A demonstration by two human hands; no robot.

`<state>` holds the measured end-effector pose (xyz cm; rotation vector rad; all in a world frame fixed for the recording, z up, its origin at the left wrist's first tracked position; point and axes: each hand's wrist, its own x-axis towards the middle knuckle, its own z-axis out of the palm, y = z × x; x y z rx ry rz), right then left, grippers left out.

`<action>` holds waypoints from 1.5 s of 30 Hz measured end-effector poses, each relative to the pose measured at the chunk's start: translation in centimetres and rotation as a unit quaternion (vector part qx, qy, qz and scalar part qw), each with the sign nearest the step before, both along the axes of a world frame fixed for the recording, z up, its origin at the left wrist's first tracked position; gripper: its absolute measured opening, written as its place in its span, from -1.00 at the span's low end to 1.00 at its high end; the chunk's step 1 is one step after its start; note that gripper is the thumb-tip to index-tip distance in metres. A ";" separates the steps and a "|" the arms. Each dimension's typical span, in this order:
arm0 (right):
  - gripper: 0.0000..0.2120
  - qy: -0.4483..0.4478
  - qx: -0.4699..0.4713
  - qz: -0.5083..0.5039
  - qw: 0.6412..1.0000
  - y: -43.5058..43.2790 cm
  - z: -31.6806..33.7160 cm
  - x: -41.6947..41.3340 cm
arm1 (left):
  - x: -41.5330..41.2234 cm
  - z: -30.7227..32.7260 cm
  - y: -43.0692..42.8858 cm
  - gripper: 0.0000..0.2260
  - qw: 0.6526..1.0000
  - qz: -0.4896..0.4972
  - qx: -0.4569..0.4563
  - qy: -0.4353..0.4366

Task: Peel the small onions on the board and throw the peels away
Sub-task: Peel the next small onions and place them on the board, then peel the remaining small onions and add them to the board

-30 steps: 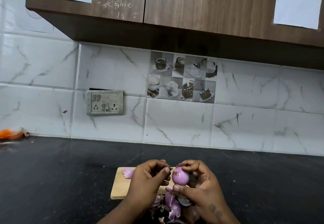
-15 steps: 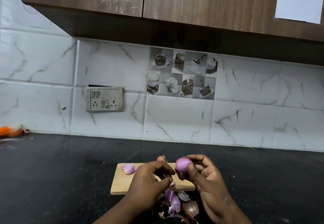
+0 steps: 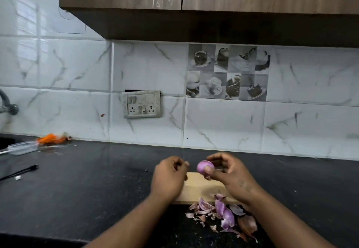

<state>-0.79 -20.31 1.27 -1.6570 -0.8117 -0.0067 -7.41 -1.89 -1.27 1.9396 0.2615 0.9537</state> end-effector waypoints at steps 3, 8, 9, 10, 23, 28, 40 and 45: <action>-0.71 -0.048 -0.112 0.006 0.993 3.6 0.0 2.0 | 0.8 0.7 5.7 -0.82 0.995 0.097 0.020 0.032; -0.69 -0.107 -0.260 -0.033 0.959 6.9 -0.8 4.2 | 1.6 -1.6 10.3 -0.84 0.973 0.162 0.093 0.132; -0.68 -0.116 -0.272 -0.033 0.955 7.0 -0.8 4.4 | 1.8 -1.8 10.2 -0.85 0.972 0.155 0.107 0.141; -0.68 -0.120 -0.283 -0.033 0.951 7.2 -1.0 4.7 | 2.0 -1.9 10.0 -0.87 0.971 0.145 0.122 0.145; -0.57 -0.146 -0.297 -0.039 0.943 7.3 -1.1 5.4 | 2.8 -1.9 9.3 -0.91 0.972 0.086 0.171 0.133; -0.54 -0.161 -0.315 -0.052 0.934 7.6 -0.9 5.2 | 2.8 -1.9 9.2 -0.94 0.972 0.087 0.169 0.138; -0.49 -0.072 -0.304 -0.072 0.947 1.7 -2.3 11.0 | 2.8 -1.8 9.0 -0.94 0.972 0.089 0.184 0.119; -0.64 -0.128 -0.298 -0.069 0.943 3.6 -2.6 10.0 | 2.3 -1.6 8.5 -0.94 0.965 0.110 0.210 0.107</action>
